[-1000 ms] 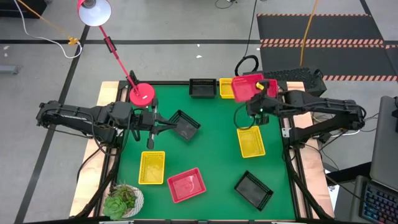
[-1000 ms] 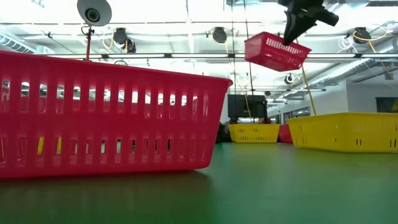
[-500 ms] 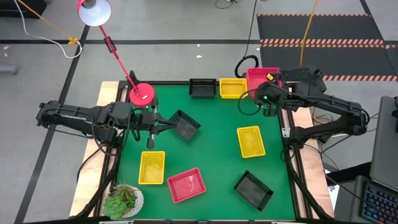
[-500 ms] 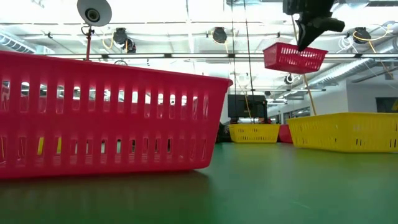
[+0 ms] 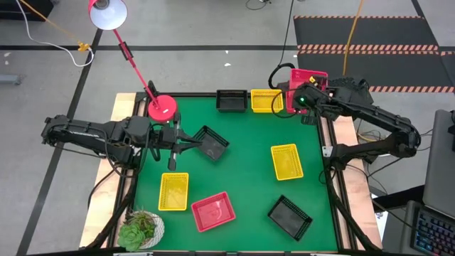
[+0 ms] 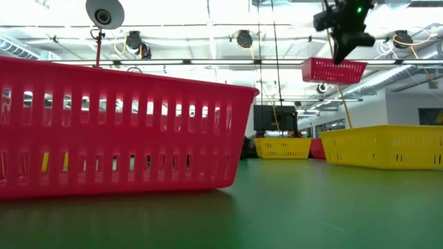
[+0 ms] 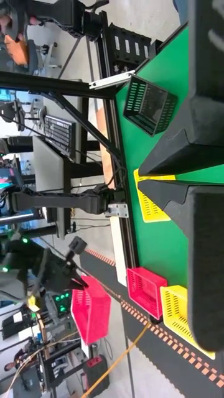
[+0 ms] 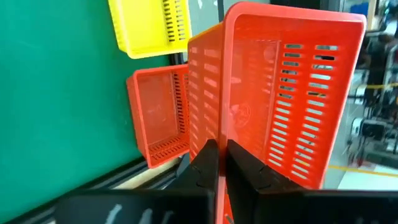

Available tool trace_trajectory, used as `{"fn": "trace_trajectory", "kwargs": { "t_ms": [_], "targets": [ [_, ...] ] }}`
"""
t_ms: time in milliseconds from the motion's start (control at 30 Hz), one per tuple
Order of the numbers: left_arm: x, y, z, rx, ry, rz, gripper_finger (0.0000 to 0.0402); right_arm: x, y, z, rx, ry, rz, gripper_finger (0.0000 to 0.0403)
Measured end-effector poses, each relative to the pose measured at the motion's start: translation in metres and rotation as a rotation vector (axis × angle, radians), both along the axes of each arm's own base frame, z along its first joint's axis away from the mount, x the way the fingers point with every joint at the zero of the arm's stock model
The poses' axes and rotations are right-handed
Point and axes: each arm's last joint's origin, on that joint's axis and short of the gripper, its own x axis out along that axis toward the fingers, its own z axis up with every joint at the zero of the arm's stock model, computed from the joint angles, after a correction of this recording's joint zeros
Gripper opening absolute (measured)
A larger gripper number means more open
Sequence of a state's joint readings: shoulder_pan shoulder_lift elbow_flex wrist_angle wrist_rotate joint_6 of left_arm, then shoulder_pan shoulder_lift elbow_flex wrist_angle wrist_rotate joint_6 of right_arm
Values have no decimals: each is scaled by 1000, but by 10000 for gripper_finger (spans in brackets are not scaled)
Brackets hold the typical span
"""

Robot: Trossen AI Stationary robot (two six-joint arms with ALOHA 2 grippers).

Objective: Stack baskets by color
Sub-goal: Stack the middle red bin on the top red bin

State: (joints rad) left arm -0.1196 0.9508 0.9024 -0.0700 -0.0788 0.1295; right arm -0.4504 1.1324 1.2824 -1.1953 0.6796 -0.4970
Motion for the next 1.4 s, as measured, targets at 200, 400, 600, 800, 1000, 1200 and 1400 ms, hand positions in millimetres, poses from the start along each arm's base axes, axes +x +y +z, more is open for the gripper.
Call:
{"fn": "trace_trajectory", "kwargs": {
  "t_ms": [200,400,600,800,1000,1200,1400],
  "targets": [
    [0,0,0,0,1,0,26,5,-18,-38,-22,84,53,9],
    [0,0,-1,1,7,0,26,0,-35,-77,-39,164,74,10],
    [0,0,-1,4,7,0,26,-8,-45,-110,-57,174,44,10],
    [0,0,-1,1,7,0,26,-14,-49,-122,-63,164,10,10],
    [0,0,-1,1,8,1,26,-16,-50,-129,6,117,48,11],
    [0,0,-1,0,8,0,26,-16,-51,-132,-3,101,45,11],
    [0,0,-1,-1,8,0,26,-18,-53,-133,6,92,37,11]
  ]
}}
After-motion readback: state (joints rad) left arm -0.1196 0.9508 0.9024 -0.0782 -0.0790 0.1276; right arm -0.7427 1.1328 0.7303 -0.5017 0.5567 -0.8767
